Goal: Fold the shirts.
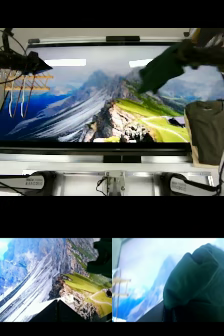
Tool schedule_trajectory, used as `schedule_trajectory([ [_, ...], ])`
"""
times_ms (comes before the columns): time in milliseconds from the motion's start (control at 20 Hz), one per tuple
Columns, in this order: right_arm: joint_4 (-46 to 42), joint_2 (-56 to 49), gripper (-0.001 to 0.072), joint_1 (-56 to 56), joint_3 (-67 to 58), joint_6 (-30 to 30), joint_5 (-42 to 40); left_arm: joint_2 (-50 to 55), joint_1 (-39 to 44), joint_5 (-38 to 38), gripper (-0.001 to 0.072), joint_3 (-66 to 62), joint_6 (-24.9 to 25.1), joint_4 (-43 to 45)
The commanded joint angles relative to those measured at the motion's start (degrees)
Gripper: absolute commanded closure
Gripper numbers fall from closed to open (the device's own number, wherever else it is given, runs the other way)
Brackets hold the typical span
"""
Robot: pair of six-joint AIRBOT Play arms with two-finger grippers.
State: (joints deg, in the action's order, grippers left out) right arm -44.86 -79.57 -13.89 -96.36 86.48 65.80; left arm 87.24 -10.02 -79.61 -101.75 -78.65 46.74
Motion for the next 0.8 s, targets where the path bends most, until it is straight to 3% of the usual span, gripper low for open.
schedule_trajectory([
  [0, -5.22, 1.99, 0.0641, -10.34, -8.09, 4.13, 7.34, 0.00, 0.04, 0.02, 0.0674, 0.00, -0.07, 0.00],
  [200, -6.49, 1.99, 0.0641, -21.31, -9.40, 4.48, 10.23, 0.00, 0.07, 0.02, 0.0674, 0.00, -0.07, 0.00],
  [400, -14.25, 2.03, 0.0641, -29.29, -9.40, 5.11, 16.17, 0.00, 0.55, 0.00, 0.0674, 0.00, -0.07, 0.00],
  [600, -18.64, 2.54, 0.0641, -33.53, -9.40, 7.52, 19.23, 0.00, 2.23, 0.04, 0.0674, 0.00, -0.02, 0.00],
  [750, -25.40, 2.54, 0.0641, -33.90, -9.40, 8.94, 26.58, 0.00, 3.41, 0.04, 0.0674, 0.00, 0.20, 0.00],
])
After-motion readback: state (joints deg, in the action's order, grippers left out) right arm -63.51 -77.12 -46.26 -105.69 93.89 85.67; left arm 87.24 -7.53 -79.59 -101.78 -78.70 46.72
